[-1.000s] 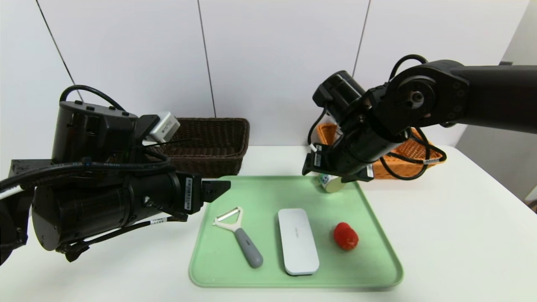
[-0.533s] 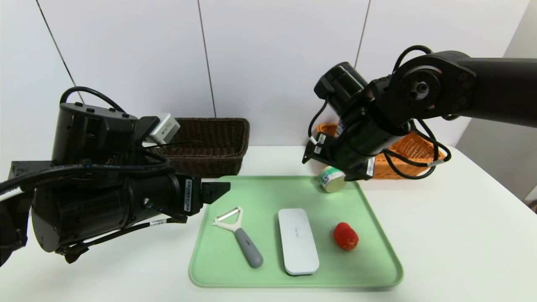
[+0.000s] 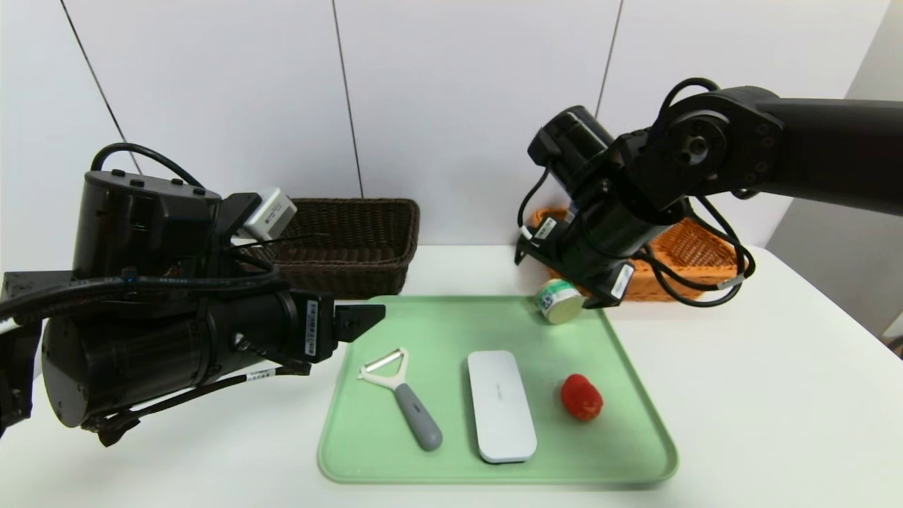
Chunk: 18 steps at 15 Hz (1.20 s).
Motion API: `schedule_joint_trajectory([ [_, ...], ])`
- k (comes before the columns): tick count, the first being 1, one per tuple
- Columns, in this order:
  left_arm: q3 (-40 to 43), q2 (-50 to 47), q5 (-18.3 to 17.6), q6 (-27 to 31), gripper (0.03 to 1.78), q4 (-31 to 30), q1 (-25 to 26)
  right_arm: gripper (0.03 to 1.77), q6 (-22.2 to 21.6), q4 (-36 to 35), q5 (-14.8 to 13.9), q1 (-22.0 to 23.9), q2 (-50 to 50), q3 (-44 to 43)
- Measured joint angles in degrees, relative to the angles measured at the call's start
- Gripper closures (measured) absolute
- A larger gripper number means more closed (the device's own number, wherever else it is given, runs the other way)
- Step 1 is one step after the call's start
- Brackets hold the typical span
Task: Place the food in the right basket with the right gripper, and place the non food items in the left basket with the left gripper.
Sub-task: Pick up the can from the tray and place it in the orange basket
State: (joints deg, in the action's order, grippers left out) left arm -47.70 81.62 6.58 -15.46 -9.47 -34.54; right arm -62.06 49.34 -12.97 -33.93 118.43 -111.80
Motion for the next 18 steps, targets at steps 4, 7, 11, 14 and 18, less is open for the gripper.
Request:
schedule_joint_trajectory([
  [4, 0.8, -0.5, -0.1, -0.1, 0.12, -0.1, -0.3, 0.11, -4.1, -1.7, -0.2, 0.3, 2.0, 0.0],
  [7, 0.9, -0.7, -0.1, -0.1, 0.12, -0.1, -0.4, 0.11, -4.4, -1.8, -0.4, 0.4, 2.7, -0.1],
  [11, 1.0, -0.8, -0.2, -0.1, 0.12, -0.1, -0.4, 0.11, -6.7, -3.0, -2.1, 1.5, 4.0, -0.1],
  [14, 1.3, -0.8, -0.2, -0.1, 0.12, -0.1, -0.4, 0.11, -7.8, -3.2, -2.1, 2.6, 4.9, -0.1],
  [18, 1.7, -0.8, -0.3, 0.0, 0.12, -0.2, -0.4, 0.11, -8.6, -3.5, -2.1, 3.4, 6.1, -0.1],
])
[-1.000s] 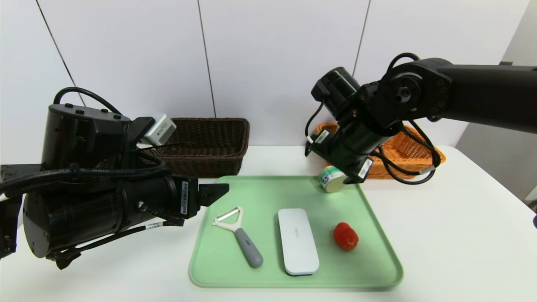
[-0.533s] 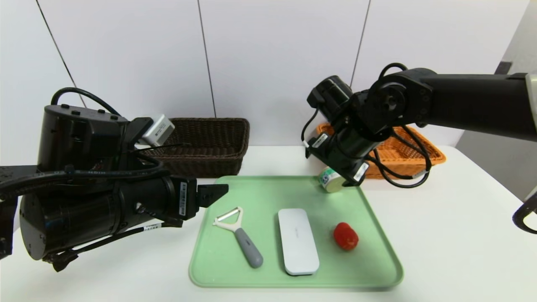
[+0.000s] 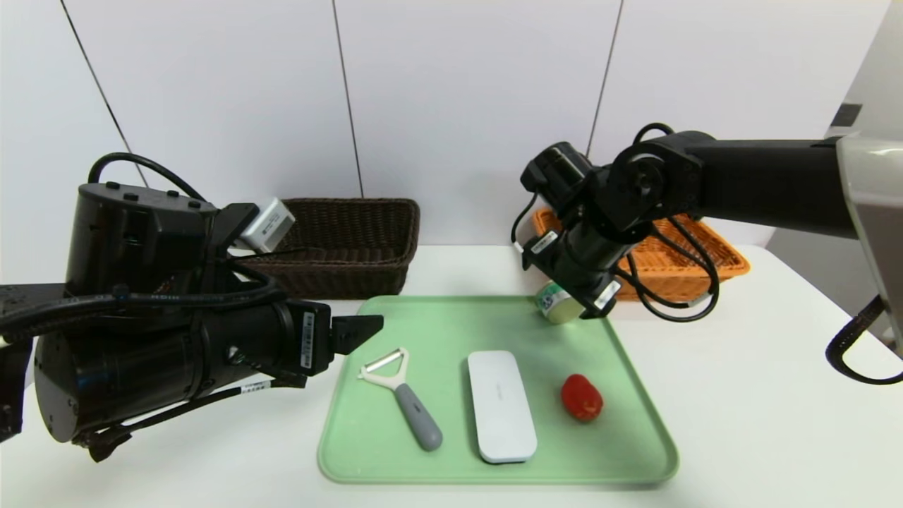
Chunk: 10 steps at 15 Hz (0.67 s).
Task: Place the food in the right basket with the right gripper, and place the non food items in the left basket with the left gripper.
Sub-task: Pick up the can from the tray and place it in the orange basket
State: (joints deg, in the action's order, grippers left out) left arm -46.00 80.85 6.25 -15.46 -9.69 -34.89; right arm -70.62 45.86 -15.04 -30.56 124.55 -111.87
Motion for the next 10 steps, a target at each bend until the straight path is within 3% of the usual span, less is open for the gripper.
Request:
schedule_joint_trajectory([
  [10, 0.0, 0.0, 0.0, 0.0, 0.12, 0.0, 0.0, 0.10, -0.8, -0.4, 0.1, 0.7, 1.7, 0.0],
])
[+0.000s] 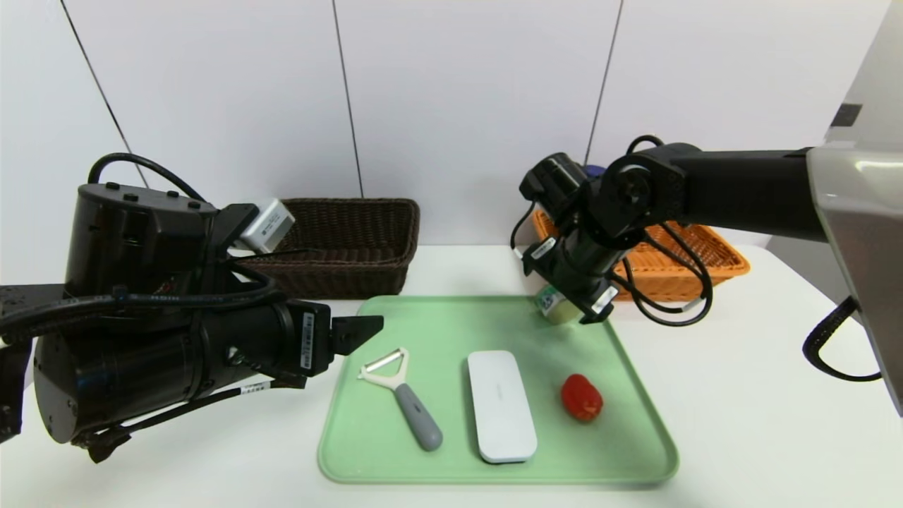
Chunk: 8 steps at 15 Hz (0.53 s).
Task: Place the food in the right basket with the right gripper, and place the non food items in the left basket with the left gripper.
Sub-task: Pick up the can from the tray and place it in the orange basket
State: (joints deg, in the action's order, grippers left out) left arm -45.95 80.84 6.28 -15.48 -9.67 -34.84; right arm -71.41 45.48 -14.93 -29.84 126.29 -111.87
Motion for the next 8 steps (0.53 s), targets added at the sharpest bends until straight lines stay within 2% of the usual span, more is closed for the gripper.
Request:
schedule_joint_trajectory([
  [8, 0.1, 0.1, 0.0, -0.1, 0.12, 0.0, 0.0, 0.10, 0.0, 0.0, 0.0, 0.6, 0.7, 0.0],
])
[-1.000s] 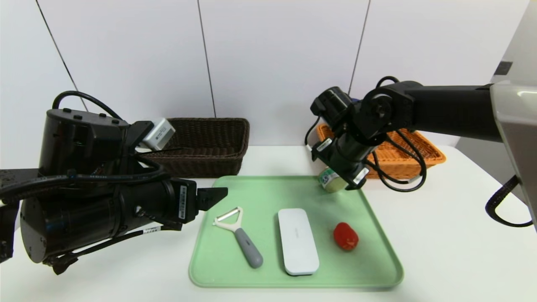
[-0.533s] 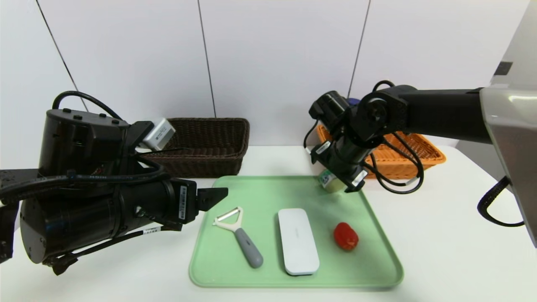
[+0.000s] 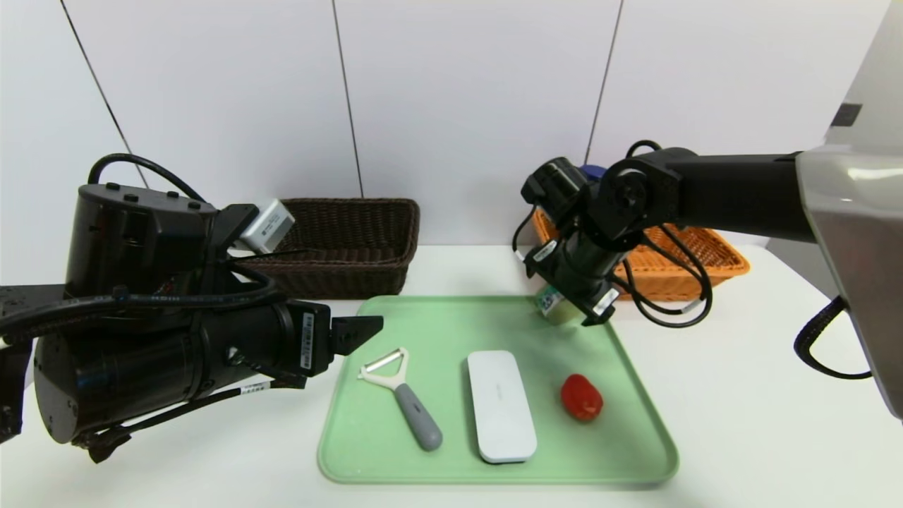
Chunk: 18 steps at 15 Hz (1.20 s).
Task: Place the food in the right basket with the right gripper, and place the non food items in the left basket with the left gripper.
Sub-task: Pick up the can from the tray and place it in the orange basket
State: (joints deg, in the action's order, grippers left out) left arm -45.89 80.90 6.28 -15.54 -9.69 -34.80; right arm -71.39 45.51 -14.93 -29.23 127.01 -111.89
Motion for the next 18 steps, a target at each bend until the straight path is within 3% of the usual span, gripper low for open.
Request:
schedule_joint_trajectory([
  [1, 0.0, 0.0, 0.0, 0.0, 0.12, 0.0, 0.0, 0.10, -0.1, 0.1, 0.0, 0.1, 0.0, 0.0],
  [4, 0.1, 0.0, 0.0, 0.0, 0.12, 0.0, 0.0, 0.61, 0.0, 0.1, -0.1, 0.0, 0.1, 0.0],
  [9, 0.9, -0.2, -0.1, -1.1, 0.12, 0.0, 0.1, 1.18, 0.0, 0.2, 0.0, 0.1, -0.1, 0.0],
  [15, 1.0, -0.7, 0.0, -1.2, 0.12, 0.0, 0.3, 1.18, -0.1, 2.0, 0.7, -0.2, -1.8, 0.1],
  [18, 1.0, -1.2, 0.0, -1.2, 0.12, 0.0, 0.2, 1.18, -0.1, 3.4, 2.6, -2.1, -3.1, 0.1],
])
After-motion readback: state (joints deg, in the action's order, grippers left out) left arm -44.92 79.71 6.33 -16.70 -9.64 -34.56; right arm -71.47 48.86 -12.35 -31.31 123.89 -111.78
